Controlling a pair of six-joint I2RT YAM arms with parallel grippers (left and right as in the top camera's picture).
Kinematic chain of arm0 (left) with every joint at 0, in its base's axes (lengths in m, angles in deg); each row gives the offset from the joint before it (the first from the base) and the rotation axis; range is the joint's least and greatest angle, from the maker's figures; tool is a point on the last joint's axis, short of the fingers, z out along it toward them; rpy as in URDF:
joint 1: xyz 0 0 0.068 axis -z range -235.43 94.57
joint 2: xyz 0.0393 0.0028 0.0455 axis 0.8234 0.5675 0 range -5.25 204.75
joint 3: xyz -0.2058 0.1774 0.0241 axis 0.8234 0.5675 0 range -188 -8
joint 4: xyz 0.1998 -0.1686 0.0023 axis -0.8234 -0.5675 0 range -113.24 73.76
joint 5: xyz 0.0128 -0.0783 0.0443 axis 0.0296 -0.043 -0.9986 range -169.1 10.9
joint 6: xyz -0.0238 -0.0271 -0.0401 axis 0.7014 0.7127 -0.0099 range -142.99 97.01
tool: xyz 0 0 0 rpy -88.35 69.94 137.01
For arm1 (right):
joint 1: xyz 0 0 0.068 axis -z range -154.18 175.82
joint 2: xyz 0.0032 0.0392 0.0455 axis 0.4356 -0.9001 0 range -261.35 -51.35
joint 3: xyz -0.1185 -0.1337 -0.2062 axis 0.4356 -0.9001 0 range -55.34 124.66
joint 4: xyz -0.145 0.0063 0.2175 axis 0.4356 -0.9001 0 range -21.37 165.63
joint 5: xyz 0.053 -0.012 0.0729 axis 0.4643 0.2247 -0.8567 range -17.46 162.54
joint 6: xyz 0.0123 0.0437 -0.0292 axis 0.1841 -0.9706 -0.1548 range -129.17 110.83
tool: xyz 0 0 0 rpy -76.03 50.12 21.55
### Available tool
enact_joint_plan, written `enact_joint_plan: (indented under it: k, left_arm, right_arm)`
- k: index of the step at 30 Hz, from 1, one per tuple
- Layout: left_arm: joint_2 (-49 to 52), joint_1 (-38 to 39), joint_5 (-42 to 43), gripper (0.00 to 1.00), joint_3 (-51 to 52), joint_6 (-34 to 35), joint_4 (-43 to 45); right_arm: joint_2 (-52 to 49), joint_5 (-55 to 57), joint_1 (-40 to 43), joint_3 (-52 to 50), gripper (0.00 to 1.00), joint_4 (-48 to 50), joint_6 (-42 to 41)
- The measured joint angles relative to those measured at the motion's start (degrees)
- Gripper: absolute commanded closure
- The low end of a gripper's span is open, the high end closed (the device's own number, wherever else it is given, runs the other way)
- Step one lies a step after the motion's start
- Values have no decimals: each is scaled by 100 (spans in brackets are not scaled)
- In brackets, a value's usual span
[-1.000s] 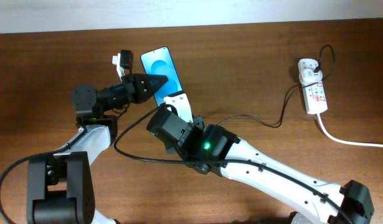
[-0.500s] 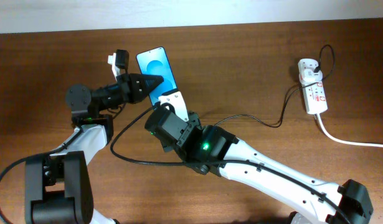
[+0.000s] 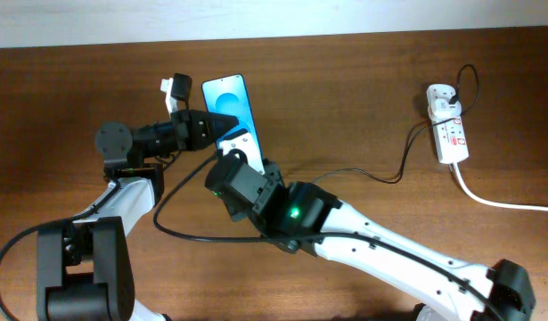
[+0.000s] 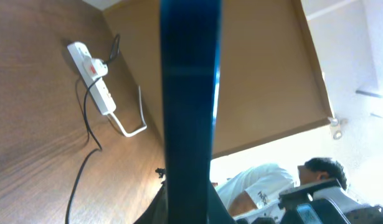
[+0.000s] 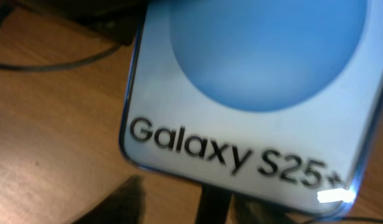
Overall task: Plug charger to phone and switch on socket
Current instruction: 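Release the plug and lower the phone onto the table with the left gripper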
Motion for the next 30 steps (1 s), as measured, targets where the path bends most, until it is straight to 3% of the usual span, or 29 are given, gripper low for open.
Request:
enact_joint_plan:
  k: [6,11,14,18,19,23,26,30]
  left_arm:
    - [0,57,177,100,22,-63,7]
    - [0,328,-332,100,22,-155,-201]
    - [0,780,-914,100,-7,-704,-1528]
    - [7,1416,-1956,100,-501,-1976,-4494]
    - [17,1631,-2374,100,-870,-2441,-5639]
    - [37,2243,-3624,100,-2396,-4203,-8382]
    - [26,2441,-4203,100,-3171,-5206,-9707]
    - [57,2459,-4745,100,-3362,-6277,-10476]
  right_arm:
    - [922,118,46,299,0,-1029,42]
    - [1998,155,48,326,1,-1976,33]
    - [2671,177,48,330,1,-2205,33]
    - [3563,328,48,348,1,-2428,33]
    - [3779,398,48,363,1,-2516,31]
    - [4138,649,48,374,1,-2889,33]
    - [4098,807,48,372,1,-2951,33]
    - [4030,1019,48,372,1,-2955,35]
